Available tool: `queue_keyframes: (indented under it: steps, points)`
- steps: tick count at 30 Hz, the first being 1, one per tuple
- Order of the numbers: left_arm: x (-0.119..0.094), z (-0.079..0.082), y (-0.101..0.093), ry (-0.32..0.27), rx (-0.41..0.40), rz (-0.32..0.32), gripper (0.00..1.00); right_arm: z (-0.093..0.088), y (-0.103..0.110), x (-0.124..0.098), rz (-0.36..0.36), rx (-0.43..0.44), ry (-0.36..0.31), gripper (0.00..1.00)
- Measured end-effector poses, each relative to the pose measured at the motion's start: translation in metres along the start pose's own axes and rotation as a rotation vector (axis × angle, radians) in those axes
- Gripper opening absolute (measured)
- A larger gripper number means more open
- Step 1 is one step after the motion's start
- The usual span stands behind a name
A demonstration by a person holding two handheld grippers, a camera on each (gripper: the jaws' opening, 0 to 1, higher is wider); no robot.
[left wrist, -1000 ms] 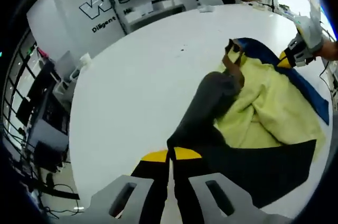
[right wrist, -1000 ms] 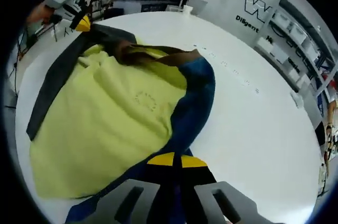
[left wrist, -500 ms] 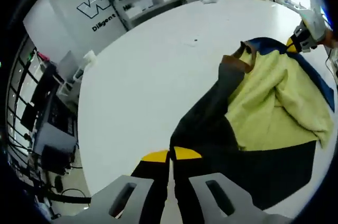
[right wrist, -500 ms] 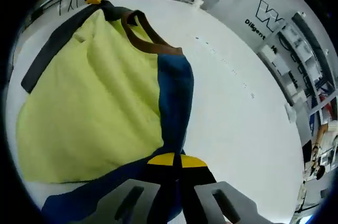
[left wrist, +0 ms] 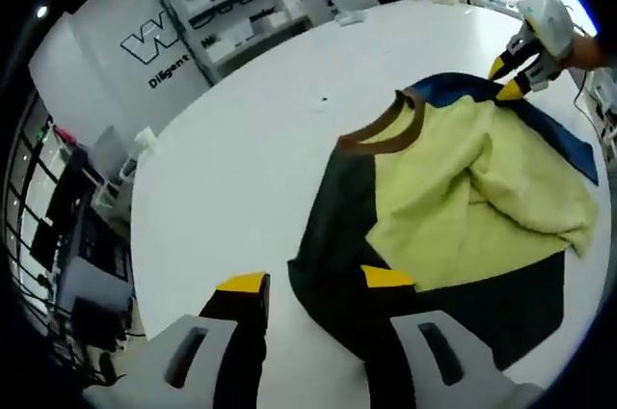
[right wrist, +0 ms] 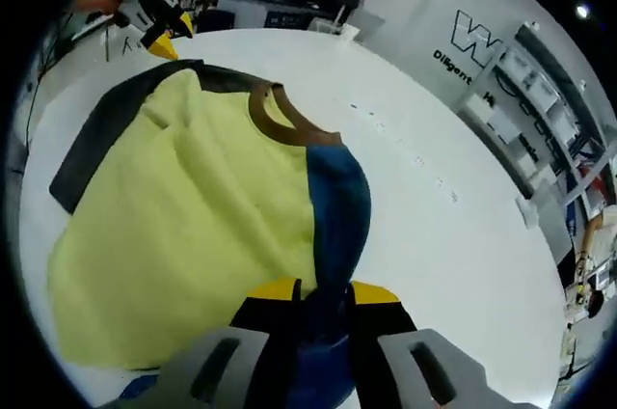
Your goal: Fold the garment on the visible template until the final outline fits inside the template.
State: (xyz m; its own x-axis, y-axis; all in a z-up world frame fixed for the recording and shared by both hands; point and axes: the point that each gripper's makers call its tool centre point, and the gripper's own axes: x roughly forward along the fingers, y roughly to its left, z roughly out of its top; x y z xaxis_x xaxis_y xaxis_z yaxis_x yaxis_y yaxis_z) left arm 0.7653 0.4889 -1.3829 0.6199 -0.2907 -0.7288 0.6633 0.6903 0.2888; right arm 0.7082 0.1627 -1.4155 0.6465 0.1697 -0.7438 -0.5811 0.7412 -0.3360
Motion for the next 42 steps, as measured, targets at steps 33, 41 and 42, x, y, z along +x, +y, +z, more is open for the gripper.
queue_keyframes:
  steps: [33, 41, 42]
  points:
    - [-0.016, -0.029, -0.145, -0.022, 0.181, -0.425, 0.29, 0.014, 0.097, -0.048, 0.209, 0.014, -0.164, 0.57]
    - [-0.012, -0.048, -0.144, 0.016, 0.19, -0.429, 0.24, 0.002, 0.124, -0.055, 0.264, -0.002, -0.155, 0.58]
    - [-0.013, -0.047, -0.144, 0.01, 0.195, -0.425, 0.23, 0.001, 0.127, -0.056, 0.269, -0.003, -0.153, 0.59]
